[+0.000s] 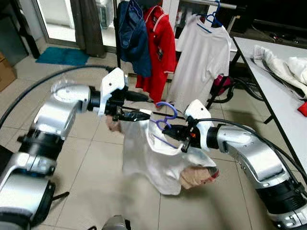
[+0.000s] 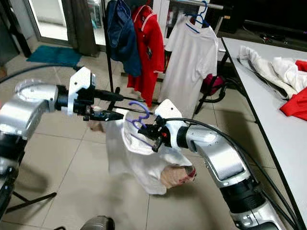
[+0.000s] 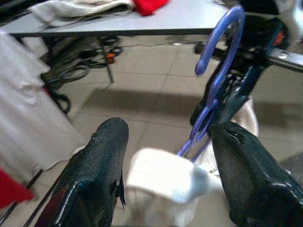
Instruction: Hang hanger
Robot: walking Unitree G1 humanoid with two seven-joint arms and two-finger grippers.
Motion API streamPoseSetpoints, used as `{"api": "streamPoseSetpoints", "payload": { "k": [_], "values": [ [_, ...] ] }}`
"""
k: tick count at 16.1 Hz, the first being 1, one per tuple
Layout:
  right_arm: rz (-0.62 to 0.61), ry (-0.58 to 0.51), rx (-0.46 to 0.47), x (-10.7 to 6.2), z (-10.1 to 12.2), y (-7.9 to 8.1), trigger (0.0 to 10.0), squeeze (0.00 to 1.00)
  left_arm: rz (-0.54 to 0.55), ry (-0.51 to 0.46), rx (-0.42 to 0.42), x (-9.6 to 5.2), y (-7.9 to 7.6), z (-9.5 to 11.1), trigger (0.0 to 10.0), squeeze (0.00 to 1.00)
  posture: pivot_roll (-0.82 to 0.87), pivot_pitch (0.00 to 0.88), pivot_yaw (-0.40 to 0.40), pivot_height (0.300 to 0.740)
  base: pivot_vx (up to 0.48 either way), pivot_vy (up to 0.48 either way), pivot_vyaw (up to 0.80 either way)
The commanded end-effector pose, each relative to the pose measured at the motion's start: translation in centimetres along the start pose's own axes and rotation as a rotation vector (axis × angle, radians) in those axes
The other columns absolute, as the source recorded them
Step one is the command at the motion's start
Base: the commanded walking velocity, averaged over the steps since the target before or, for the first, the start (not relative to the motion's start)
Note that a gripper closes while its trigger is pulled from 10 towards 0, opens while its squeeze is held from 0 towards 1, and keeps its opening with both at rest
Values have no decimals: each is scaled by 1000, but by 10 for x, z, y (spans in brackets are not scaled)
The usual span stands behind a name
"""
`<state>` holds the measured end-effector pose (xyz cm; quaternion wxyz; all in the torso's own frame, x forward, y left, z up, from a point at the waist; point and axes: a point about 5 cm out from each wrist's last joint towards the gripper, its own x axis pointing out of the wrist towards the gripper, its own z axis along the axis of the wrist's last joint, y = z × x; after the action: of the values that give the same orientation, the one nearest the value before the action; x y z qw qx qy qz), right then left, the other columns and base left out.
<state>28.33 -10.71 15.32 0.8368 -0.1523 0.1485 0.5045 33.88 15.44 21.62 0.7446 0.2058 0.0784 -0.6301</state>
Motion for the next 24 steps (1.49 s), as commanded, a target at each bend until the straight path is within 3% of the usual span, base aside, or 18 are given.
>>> {"api": "streamPoseSetpoints", "payload": {
  "k": [1,4,6,7,8,12,20,24],
  "values": [
    [11,-8,-25,-3,4,2,10000,0,-57,19,19,4,-1,0,10000,0,54,0,-70,740,0,0,0],
    [32,-10,-37,-2,7,7,10000,0,-215,49,-2,12,-8,-6,10000,0,50,0,-66,740,0,0,0],
    [39,-8,-40,-3,6,9,10000,0,-250,130,39,16,-7,-11,9725,0,48,0,-63,740,0,0,0],
    [42,-8,-40,-3,6,10,10000,0,-248,137,47,18,-5,-13,4078,0,47,0,-63,740,0,0,0],
    [45,-8,-41,-3,6,10,10000,0,-250,136,51,19,-5,-13,39,0,47,0,-62,740,0,0,0],
    [83,-8,-64,-4,8,16,10000,0,-282,141,103,25,-4,-13,0,0,47,0,-59,740,0,0,0],
    [104,-11,-79,-4,11,20,10000,0,-388,183,86,35,-11,-21,0,0,44,0,-56,740,0,0,0],
    [108,-16,-82,-3,14,20,10000,0,-364,236,154,44,-12,-26,0,0,43,0,-60,740,0,0,0]
  ]
}}
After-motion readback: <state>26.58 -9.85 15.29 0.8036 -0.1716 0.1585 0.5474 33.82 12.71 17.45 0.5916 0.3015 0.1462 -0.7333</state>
